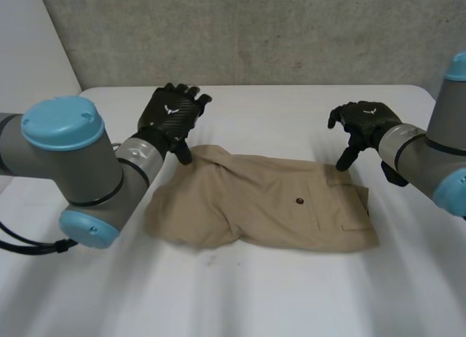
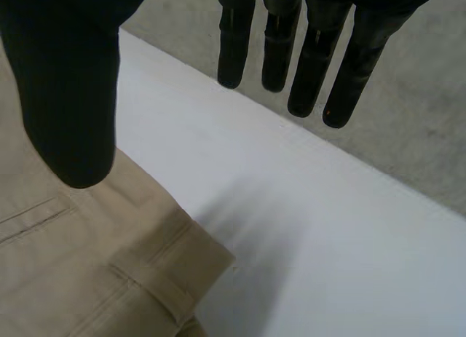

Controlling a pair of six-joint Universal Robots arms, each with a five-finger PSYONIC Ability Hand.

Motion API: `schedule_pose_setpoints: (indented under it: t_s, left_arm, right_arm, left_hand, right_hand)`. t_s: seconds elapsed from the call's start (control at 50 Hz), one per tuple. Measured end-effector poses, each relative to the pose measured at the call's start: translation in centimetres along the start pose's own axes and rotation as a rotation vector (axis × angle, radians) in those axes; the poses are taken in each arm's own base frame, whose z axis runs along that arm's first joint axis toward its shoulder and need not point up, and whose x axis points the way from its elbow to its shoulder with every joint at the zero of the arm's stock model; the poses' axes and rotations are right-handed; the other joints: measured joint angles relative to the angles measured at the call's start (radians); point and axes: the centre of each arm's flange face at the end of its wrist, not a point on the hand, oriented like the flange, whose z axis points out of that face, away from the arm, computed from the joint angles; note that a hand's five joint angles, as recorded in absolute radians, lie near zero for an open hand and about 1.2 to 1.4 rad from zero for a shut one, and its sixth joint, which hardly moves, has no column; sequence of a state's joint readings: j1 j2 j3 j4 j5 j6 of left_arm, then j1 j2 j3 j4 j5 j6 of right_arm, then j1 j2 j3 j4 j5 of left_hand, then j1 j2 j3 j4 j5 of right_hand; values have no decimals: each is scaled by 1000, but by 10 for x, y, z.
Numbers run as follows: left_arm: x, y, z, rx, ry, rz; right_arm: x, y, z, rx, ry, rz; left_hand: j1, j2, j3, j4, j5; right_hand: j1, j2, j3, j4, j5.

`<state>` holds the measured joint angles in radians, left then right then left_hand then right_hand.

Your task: Fold the shorts.

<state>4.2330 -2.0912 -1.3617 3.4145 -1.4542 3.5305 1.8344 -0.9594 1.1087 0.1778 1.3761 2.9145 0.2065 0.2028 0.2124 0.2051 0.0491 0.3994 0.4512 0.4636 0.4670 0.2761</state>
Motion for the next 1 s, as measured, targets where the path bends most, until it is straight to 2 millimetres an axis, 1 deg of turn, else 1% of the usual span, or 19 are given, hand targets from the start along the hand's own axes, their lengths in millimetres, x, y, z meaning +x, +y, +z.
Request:
schedule_pose_setpoints:
  t_s: [0.1,0.14,0.16,0.28,0.4,0.42,0.5,0.52,0.54,0.56,0.58,0.6,0.64,0.7,0.72,0.78,0.82,0.86,1.0]
  left_arm:
    - [-7,7,-16,-87,2,-55]
    - [-8,8,-19,-98,1,-61]
    - [-10,8,-24,-117,0,-70]
    - [-11,11,-34,-139,2,-76]
    - [-8,14,-39,-150,9,-75]
    - [-7,14,-39,-152,10,-75]
    - [-7,15,-39,-153,10,-75]
    - [-7,15,-39,-153,10,-75]
    - [-7,15,-39,-153,10,-75]
    - [-7,15,-39,-152,10,-75]
    - [-7,15,-39,-152,10,-74]
    - [-7,14,-39,-151,9,-74]
    - [-8,14,-39,-149,8,-73]
    - [-9,11,-40,-143,6,-72]
    - [-9,11,-40,-143,6,-72]
    - [-10,9,-40,-138,4,-71]
    - [-10,9,-40,-137,4,-71]
    - [-11,8,-40,-132,1,-71]
    - [-12,8,-40,-129,-3,-71]
  right_arm:
    - [11,20,32,-69,-25,119]
    - [11,23,36,-79,-31,134]
    - [13,32,46,-109,-47,176]
    - [16,49,61,-158,-65,232]
    - [17,59,68,-183,-65,248]
    - [17,61,69,-187,-63,249]
    - [17,64,71,-193,-61,249]
    - [17,65,71,-195,-59,248]
    - [17,65,71,-196,-59,247]
    - [17,65,71,-198,-56,246]
    - [18,65,70,-199,-50,245]
    - [19,64,69,-203,-40,244]
    - [20,64,68,-204,-32,243]
    - [30,56,61,-206,35,239]
    - [30,56,61,-206,35,239]
    - [44,48,51,-204,105,231]
    - [46,47,49,-205,118,228]
    - [57,42,40,-211,164,205]
    - [65,44,31,-240,191,157]
  left_hand:
    - [0,0,0,0,0]
    - [0,0,0,0,0]
    - [0,0,0,0,0]
    - [0,0,0,0,0]
    - [0,0,0,0,0]
    - [0,0,0,0,0]
    - [0,0,0,0,0]
    - [0,0,0,0,0]
    - [0,0,0,0,0]
    - [0,0,0,0,0]
    - [0,0,0,0,0]
    - [0,0,0,0,0]
    - [0,0,0,0,0]
    - [0,0,0,0,0]
    - [0,0,0,0,0]
    - [0,0,0,0,0]
    - [0,0,0,0,0]
    - [0,0,0,0,0]
    - [0,0,0,0,0]
  right_hand:
    - [43,66,57,54,50]
    - [43,66,58,55,51]
    - [43,66,59,56,52]
    - [53,75,72,66,65]
    - [73,102,94,87,83]
    - [118,150,141,134,129]
    - [130,169,158,148,143]
    - [303,374,352,349,329]
    - [303,374,352,349,329]
    - [393,490,461,458,431]
    - [393,490,461,458,431]
    - [542,711,682,693,671]
    - [547,720,691,702,678]
    - [554,727,705,720,688]
    - [554,727,705,720,688]
    - [554,727,705,720,688]
    - [554,727,705,720,688]
    - [554,727,713,723,688]
    - [554,727,715,723,688]
